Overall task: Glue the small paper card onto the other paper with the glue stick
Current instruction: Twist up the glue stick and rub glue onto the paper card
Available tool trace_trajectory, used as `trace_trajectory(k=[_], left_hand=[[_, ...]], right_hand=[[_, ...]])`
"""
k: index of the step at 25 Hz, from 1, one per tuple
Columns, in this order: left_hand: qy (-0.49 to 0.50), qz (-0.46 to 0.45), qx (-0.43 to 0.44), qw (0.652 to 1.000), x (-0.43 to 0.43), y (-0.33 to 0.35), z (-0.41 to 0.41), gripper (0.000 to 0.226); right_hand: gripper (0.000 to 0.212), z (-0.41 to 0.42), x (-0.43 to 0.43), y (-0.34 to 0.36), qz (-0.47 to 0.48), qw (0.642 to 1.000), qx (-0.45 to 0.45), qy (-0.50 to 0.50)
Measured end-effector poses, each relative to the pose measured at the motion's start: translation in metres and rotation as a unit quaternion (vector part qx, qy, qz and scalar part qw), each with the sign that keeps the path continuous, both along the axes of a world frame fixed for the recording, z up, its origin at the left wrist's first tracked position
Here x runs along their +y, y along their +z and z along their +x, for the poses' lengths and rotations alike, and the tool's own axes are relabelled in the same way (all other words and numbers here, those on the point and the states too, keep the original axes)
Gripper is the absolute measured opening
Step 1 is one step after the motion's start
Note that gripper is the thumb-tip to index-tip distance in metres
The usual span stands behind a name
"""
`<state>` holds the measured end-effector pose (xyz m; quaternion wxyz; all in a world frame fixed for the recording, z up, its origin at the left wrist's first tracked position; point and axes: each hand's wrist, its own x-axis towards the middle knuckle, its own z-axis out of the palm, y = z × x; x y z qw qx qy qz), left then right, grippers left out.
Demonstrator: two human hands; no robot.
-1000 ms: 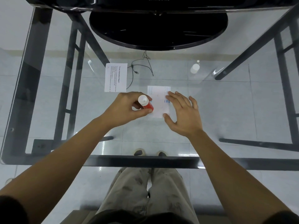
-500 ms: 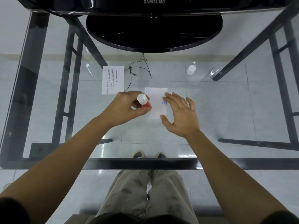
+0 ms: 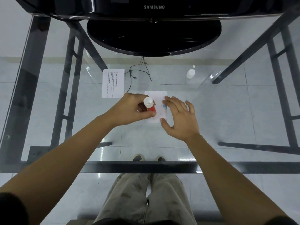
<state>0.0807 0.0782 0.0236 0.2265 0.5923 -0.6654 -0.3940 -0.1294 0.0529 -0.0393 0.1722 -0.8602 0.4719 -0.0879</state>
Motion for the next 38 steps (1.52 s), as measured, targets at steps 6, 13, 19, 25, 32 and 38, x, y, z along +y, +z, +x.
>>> trace_trajectory(k=[6,13,19,25,32,38], left_hand=[[0.058,-0.051,-0.051,0.996,-0.021,0.003,0.012,0.019],[-0.002,0.014,-0.019,1.000,-0.003,0.001,-0.001,0.024],[0.095,-0.046,-0.058,0.993,-0.025,0.001,0.014,0.018],[0.001,0.012,-0.016,1.000,-0.012,0.000,0.001,0.022],[0.090,-0.037,-0.063,0.993,-0.040,0.002,0.009,0.021],[0.049,-0.035,-0.068,0.996,-0.037,0.001,0.002,0.021]], right_hand=[[0.060,-0.001,0.000,0.001,-0.002,1.000,0.003,0.004],[0.060,-0.001,0.000,0.000,0.000,1.000,-0.003,0.003],[0.059,-0.001,0.001,-0.002,-0.006,1.000,-0.002,0.003],[0.060,0.000,0.000,-0.002,-0.007,1.000,-0.006,0.002],[0.059,-0.001,0.000,-0.003,-0.010,1.000,-0.007,0.002],[0.059,-0.001,0.000,-0.003,-0.009,1.000,-0.009,0.000]])
